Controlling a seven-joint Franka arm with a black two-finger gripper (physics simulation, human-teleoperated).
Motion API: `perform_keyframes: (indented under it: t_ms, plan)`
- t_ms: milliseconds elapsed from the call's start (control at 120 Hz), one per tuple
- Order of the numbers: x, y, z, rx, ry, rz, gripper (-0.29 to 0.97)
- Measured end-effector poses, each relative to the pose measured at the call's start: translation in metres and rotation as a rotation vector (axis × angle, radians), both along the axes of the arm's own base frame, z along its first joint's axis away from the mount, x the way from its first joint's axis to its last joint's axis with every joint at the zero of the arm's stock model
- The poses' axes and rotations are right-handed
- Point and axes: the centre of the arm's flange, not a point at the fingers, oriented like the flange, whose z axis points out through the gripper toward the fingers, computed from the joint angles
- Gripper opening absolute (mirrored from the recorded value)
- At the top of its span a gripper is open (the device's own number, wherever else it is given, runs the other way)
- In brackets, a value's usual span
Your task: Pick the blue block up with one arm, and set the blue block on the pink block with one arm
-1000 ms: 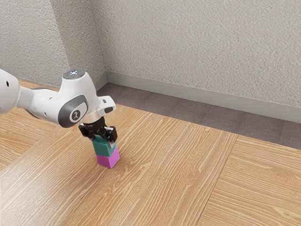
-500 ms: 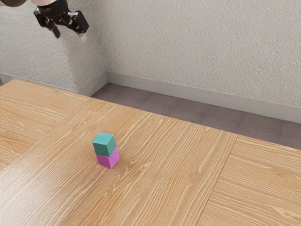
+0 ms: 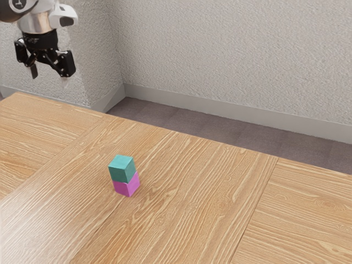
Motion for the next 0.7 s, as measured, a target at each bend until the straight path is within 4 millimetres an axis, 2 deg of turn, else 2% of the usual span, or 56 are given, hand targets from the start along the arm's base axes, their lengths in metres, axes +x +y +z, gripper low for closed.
perform_keyframes:
  t_ms: [67,200,700]
  plan:
    - [0.002,0.002,-0.01,-0.004,0.021,-0.003,0.68]
    - [0.019,0.005,-0.026,-0.013,0.01,-0.023,0.68]
    - [0.027,0.005,-0.023,-0.006,-0.051,-0.058,0.68]
